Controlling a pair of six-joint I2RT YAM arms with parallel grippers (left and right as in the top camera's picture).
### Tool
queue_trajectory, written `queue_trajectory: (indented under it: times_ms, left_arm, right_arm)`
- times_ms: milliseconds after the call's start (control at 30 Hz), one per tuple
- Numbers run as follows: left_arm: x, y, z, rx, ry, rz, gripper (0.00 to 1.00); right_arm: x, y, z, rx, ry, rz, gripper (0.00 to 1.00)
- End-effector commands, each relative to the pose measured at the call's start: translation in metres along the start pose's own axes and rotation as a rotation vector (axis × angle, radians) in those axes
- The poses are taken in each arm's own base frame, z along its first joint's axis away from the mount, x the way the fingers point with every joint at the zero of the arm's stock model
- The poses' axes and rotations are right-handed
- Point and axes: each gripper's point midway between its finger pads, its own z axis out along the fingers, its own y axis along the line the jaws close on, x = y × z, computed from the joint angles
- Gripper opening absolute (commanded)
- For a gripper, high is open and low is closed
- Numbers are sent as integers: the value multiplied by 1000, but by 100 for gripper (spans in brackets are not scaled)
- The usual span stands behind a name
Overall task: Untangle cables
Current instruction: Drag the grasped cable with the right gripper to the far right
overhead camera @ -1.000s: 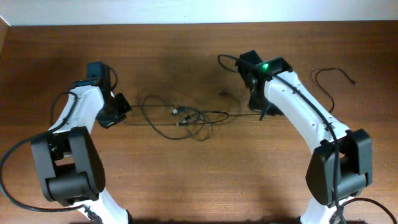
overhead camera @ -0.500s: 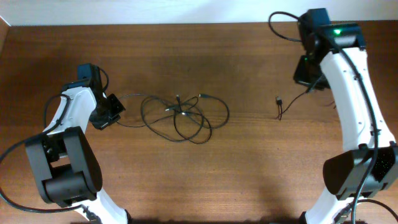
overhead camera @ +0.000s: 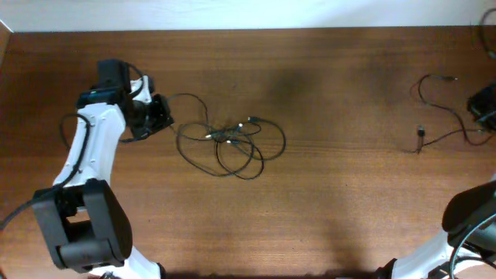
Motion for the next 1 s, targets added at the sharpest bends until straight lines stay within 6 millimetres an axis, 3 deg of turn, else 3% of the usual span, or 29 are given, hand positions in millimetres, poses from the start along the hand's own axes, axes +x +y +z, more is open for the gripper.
queue_trajectory:
  times_ms: [0,167,300,333,400,433,467,500,633,667,767,833,867,933,967]
  left_arm:
    - [6,-21,4,-28,-1,105,2]
    - [18,-29,14,-177,0,200,1]
    - [26,-42,19,-170,13,238,3]
    - [28,-44,20,-169,15,246,4]
    - [28,-45,20,-169,16,247,4]
    - [28,-45,20,-169,16,247,4]
    - [28,-45,20,-169,16,247,4]
    - [28,-45,20,-169,16,247,5]
    - [28,-45,20,-168,16,247,5]
    - [28,-45,20,-168,17,247,6]
    - [28,-45,21,-168,17,247,1]
    - [28,-45,21,-168,17,247,1]
    - [28,-45,21,-168,17,247,4]
    - [28,-45,21,-168,17,247,36]
    - [28,-45,21,-168,17,247,43]
  right_arm:
    - [-10,-17,20,35,35,139,4]
    - [-22,-52,53,139,75,204,4]
    - [-16,-65,79,184,135,222,4]
    - [-14,-65,86,191,145,221,10]
    - [-12,-63,91,192,157,217,49]
    - [-11,-61,92,184,164,217,77]
    - [-10,-60,92,176,170,218,92]
    - [-9,-59,92,173,174,216,99]
    - [-5,-57,91,159,195,202,99]
    - [0,-47,91,98,232,138,98]
    - [25,16,76,-323,380,-153,99]
    - [42,35,65,-379,420,-230,99]
    - [47,40,63,-379,425,-247,99]
    - [56,51,59,-382,428,-294,99]
    - [63,60,56,-391,425,-356,99]
